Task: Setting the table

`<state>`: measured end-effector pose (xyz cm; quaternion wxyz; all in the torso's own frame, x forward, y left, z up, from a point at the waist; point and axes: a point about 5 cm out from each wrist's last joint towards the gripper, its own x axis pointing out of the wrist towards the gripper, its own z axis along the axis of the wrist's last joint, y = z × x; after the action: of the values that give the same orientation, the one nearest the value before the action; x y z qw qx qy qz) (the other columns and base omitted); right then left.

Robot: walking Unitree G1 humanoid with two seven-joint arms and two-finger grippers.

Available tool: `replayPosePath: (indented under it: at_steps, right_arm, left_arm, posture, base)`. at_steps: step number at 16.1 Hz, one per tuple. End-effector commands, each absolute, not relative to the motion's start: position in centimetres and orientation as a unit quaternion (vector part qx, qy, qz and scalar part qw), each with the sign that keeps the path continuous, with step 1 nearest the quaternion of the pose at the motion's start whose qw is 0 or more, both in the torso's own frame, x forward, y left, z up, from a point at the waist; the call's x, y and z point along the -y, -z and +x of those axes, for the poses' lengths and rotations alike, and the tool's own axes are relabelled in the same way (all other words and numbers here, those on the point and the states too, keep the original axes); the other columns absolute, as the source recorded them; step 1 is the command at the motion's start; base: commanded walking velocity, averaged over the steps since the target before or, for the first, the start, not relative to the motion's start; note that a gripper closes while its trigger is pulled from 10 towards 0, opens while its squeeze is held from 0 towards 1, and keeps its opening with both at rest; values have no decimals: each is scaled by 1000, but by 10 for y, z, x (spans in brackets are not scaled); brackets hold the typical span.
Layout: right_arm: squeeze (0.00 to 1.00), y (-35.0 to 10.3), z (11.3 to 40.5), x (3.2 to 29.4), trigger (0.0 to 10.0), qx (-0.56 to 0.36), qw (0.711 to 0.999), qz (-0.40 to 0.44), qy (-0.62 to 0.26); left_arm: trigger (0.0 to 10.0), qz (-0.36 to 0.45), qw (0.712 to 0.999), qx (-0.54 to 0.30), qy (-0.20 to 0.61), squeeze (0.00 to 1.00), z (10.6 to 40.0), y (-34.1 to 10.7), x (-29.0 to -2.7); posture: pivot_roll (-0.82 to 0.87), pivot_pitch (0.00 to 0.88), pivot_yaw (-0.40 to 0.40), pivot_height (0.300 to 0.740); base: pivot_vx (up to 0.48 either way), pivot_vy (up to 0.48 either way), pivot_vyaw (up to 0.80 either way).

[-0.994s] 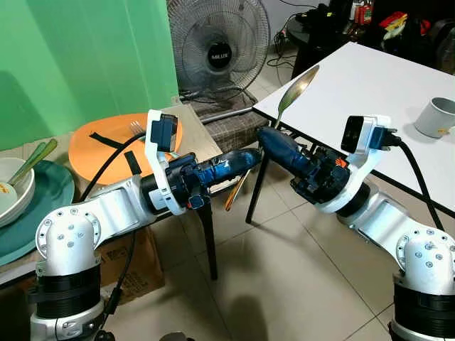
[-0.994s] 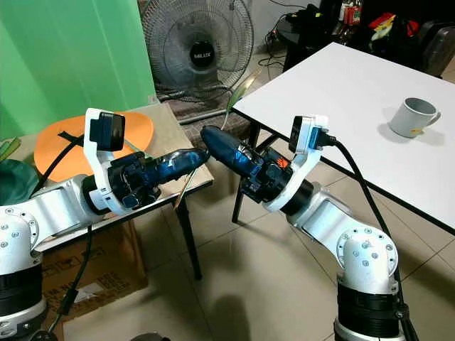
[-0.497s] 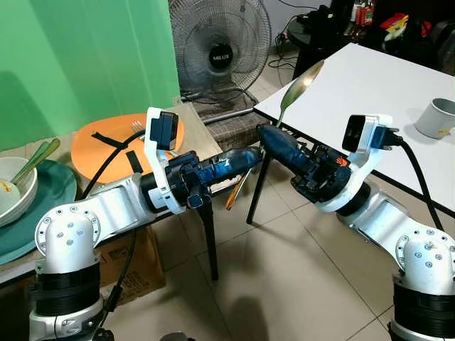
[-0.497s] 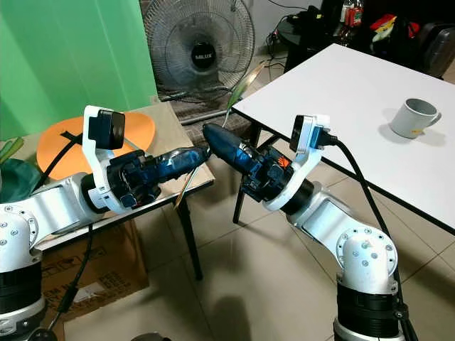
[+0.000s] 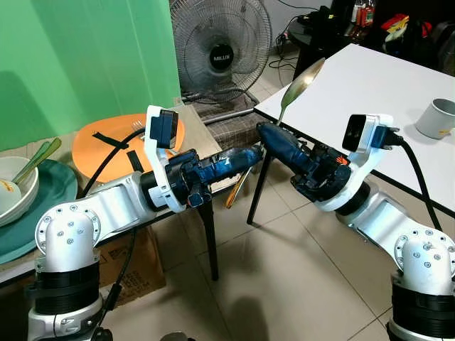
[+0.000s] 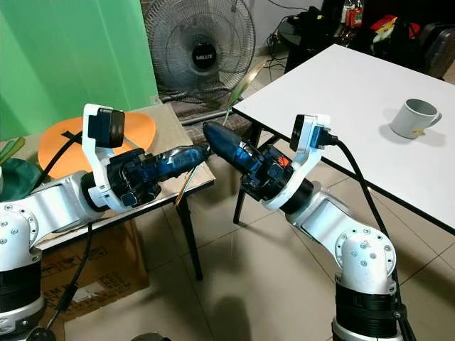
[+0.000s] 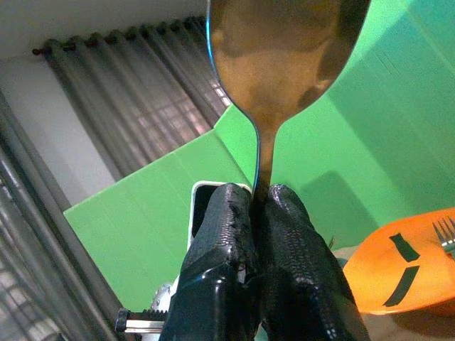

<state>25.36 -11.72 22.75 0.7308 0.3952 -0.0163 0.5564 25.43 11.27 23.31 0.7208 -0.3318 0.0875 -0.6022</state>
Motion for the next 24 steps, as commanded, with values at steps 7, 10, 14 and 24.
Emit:
replayPosePath:
  at_steps: [7, 10, 14, 24]
  right_arm:
    - [0, -229, 252, 119, 0, 24, 732, 395, -554]
    - [0, -229, 254, 125, 0, 30, 742, 390, -545]
    - [0, -231, 254, 148, 0, 40, 774, 367, -515]
    - [0, -199, 257, 161, 10000, 7, 971, 118, -207]
  left_arm:
    - [10000, -322, 733, -88, 593, 1000, 256, -232, -113]
    - [10000, -326, 741, -80, 581, 0, 255, -232, -120]
    - [10000, -310, 804, -99, 498, 0, 261, -210, -147]
    - [10000, 11, 987, 53, 153, 0, 270, -211, -138]
  posture:
    - [-24, 24, 17, 740]
    - [-24, 23, 21, 740]
    - [-29, 19, 24, 740]
    - [-50, 0, 17, 740]
  base:
    - [0, 0, 0]
    - [0, 0, 0]
    - [0, 0, 0]
    - [0, 0, 0]
